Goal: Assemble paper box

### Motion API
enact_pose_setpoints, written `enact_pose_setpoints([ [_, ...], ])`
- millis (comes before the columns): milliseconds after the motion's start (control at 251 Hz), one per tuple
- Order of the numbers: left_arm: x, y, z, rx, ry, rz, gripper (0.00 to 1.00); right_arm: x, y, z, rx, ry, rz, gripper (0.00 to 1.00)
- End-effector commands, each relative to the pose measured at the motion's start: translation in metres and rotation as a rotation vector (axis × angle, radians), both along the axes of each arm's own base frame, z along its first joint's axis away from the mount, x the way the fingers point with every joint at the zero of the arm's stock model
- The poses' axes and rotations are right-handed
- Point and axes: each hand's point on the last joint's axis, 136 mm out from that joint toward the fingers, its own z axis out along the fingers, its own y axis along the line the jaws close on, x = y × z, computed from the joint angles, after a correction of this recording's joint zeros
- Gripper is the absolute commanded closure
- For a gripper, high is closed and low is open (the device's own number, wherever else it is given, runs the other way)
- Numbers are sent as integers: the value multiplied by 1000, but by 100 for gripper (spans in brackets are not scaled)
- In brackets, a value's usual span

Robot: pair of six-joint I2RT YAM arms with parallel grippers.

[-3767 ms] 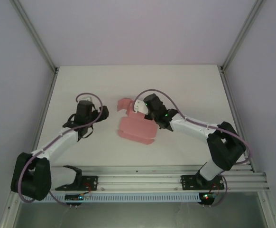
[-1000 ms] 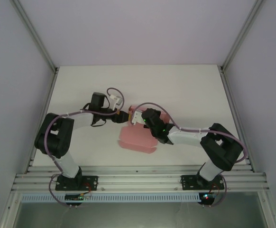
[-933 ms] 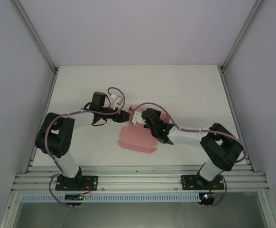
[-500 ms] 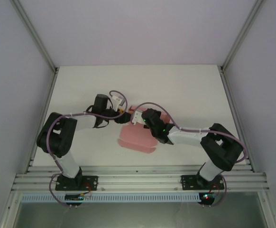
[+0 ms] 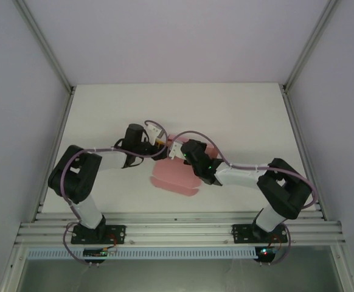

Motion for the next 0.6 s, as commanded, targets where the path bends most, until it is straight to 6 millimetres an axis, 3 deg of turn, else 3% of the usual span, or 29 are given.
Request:
enact_pose_setpoints([
  [0, 7, -14, 18, -54, -52, -37, 49, -7, 10, -2, 33, 29, 23, 100],
  [76, 15, -11, 13, -33, -50, 3, 53, -8, 10, -2, 41, 30, 23, 100],
  [136, 21, -7, 8, 0, -51, 46, 63, -8, 10, -1, 47, 33, 23, 100],
  [275, 27, 1, 0, 108, -119, 124, 65, -8, 8, -1, 39, 27, 11, 100],
  [395, 29, 9, -5, 231, -220, 210, 74, -8, 5, 3, 54, 28, -11, 100],
  [507, 28, 15, -1, 227, -261, 256, 79, -8, 1, 9, 93, 27, -53, 100],
  [599, 28, 19, 0, 219, -292, 275, 90, -11, -1, 15, 138, 29, -81, 95],
])
